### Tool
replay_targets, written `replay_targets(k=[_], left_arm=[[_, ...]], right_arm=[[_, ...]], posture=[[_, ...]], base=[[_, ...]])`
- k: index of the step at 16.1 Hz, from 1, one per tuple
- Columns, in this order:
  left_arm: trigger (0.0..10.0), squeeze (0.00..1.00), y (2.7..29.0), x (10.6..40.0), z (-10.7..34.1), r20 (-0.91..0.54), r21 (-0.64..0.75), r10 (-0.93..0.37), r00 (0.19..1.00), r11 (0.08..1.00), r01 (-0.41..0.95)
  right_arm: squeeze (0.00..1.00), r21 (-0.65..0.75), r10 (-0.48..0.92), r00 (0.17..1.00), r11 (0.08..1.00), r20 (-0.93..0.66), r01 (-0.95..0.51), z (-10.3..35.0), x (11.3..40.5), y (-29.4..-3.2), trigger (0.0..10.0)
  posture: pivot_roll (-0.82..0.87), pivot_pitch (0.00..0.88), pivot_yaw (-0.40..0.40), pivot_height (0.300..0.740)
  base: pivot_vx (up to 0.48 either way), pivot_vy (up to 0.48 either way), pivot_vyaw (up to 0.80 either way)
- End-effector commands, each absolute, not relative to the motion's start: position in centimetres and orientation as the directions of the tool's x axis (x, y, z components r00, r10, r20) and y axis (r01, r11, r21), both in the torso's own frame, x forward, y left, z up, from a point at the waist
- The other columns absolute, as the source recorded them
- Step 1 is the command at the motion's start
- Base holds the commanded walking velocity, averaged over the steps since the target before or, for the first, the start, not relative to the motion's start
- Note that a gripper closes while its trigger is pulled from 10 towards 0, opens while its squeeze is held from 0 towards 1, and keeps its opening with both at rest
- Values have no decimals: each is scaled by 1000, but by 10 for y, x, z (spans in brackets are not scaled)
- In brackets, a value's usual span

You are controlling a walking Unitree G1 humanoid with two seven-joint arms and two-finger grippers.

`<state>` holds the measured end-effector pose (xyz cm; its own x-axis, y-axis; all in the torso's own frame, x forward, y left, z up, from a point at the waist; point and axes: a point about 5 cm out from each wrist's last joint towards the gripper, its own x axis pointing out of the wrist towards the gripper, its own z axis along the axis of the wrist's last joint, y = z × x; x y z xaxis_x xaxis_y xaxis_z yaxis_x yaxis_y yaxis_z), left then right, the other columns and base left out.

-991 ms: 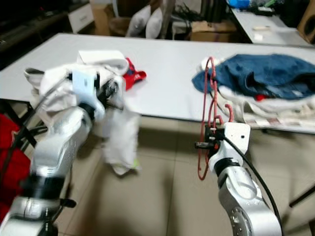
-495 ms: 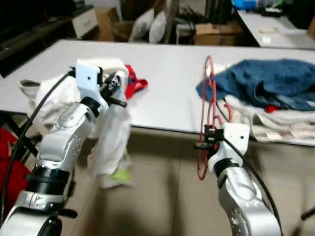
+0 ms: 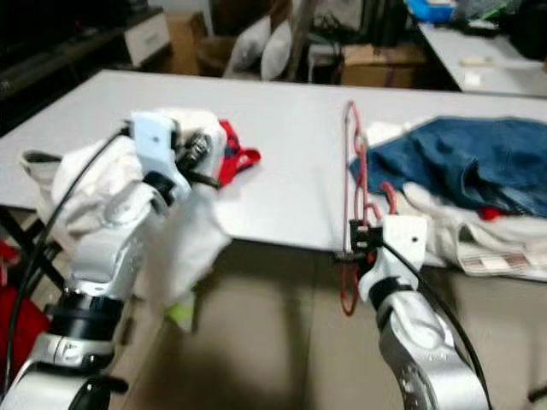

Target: Hang hanger

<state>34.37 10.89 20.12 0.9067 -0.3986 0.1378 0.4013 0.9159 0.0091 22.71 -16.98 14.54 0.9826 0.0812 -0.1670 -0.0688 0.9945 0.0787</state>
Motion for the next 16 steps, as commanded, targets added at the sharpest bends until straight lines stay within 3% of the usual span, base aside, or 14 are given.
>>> replay_targets(k=[1,5,10,13,14,16], left_arm=[[10000,0,120,344,209,169,21,-369,914,929,370],[10000,0,114,347,213,178,15,-383,906,922,387],[10000,0,111,387,245,216,48,-400,891,916,399],[10000,0,113,410,353,414,111,-364,834,930,351],[10000,0,125,404,415,526,152,-306,793,952,266],[10000,0,144,384,478,651,166,-232,723,973,163]], right_arm=[[0,96,116,981,990,-158,-102,149,227,-162,10000],[0,101,105,983,991,-148,-91,150,227,-164,10000],[0,101,123,982,989,-144,-109,149,229,-158,10000],[0,106,128,983,988,-132,-114,152,232,-158,10000],[0,103,142,981,986,-130,-129,153,233,-157,10000],[0,100,145,980,986,-133,-132,152,232,-156,10000]], posture=[[-8,0,34,740],[-6,0,36,740],[6,0,36,740],[9,0,15,740],[9,0,15,740],[13,0,31,740]], base=[[371,0,-800],[369,0,-761],[351,0,0],[347,0,0],[311,0,0],[296,0,0]])
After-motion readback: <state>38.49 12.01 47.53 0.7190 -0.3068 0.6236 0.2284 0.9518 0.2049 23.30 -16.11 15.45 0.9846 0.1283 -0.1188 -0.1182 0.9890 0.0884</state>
